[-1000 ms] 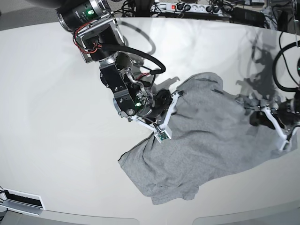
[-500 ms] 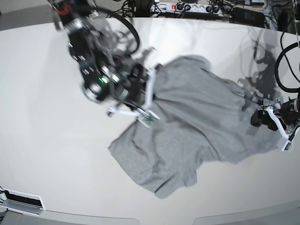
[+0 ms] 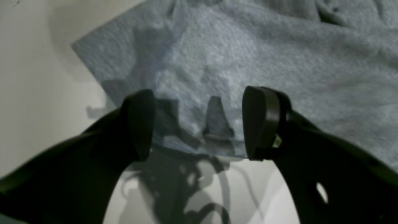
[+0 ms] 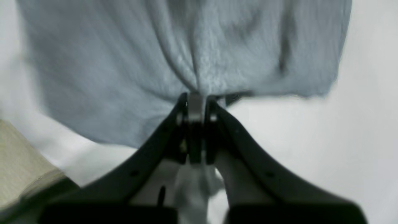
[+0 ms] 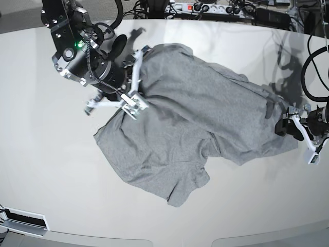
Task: Layout the t-shirt on the table in an organized manner, then fold the t-shirt properly
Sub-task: 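Grasp a fold of the shirt with the right gripper and pull it open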
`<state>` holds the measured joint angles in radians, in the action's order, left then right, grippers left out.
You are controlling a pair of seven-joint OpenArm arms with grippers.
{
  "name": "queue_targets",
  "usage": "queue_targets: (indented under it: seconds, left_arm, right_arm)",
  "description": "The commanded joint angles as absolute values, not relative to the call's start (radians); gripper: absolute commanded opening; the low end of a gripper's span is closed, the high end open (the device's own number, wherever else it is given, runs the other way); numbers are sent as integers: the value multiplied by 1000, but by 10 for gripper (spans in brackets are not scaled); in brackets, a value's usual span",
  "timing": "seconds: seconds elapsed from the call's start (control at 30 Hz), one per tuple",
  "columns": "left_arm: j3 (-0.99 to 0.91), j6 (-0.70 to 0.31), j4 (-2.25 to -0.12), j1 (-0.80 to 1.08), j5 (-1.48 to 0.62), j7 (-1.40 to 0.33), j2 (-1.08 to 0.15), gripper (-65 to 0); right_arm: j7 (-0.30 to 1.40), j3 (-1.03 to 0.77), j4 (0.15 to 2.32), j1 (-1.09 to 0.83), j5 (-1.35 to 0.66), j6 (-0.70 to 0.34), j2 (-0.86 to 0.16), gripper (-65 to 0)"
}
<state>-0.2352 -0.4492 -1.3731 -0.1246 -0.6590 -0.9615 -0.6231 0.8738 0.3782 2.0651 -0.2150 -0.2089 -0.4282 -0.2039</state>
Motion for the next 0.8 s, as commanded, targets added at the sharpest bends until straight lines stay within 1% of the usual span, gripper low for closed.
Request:
queue_targets:
  seconds: [0.0, 0.1, 0.2, 0.33, 0.47, 0.5, 0.57, 0.6, 0.67, 0.7, 0.73, 0.77]
  left_arm:
    - [-243, -457, -1388, -142, -689, -948, -646, -220]
    - [-243, -457, -1388, -142, -698, -966, -646, -220]
    - [-243, -457, -1388, -142, -698, -970, -646, -220]
    - [-243, -457, -1388, -142, -699, -970, -646, -220]
    - [-243, -457, -1388, -142, -717, -969, -645, -220]
    - [-243, -457, -1388, -142, -717, -969, -645, -220]
    - [-243, -457, -1388, -142, -716, -969, -645, -220]
    - [-243, -457, -1388, -142, -717, -970, -644, -220]
    - [-243, -457, -1387, -139, -716, -970, -642, -220]
    - [-243, -457, -1387, -139, -716, -970, -641, -220]
    - [-243, -457, -1387, -139, -716, -970, -639, -220]
    - [-243, -457, -1387, -139, -717, -969, -636, -220]
  right_arm:
    - [817, 380, 2099, -195, -263, -441, -187, -650]
    - [781, 383, 2080, -139, -345, -497, -125, -650]
    - [778, 423, 1966, -30, -339, -501, -52, -650]
    - [752, 491, 1679, 156, -293, -508, 57, -650]
    - [727, 518, 1380, 355, -229, -481, 156, -650]
    - [725, 518, 1311, 402, -223, -472, 157, -650]
    - [714, 518, 1188, 487, -191, -430, 157, -650]
    - [685, 522, 1143, 522, -181, -393, 157, -650]
    - [648, 521, 1077, 572, -144, -267, 157, -650]
    - [644, 518, 1055, 588, -120, -221, 157, -650]
    - [639, 515, 1040, 598, -112, -193, 157, -650]
    - [640, 513, 1028, 604, -101, -174, 157, -637]
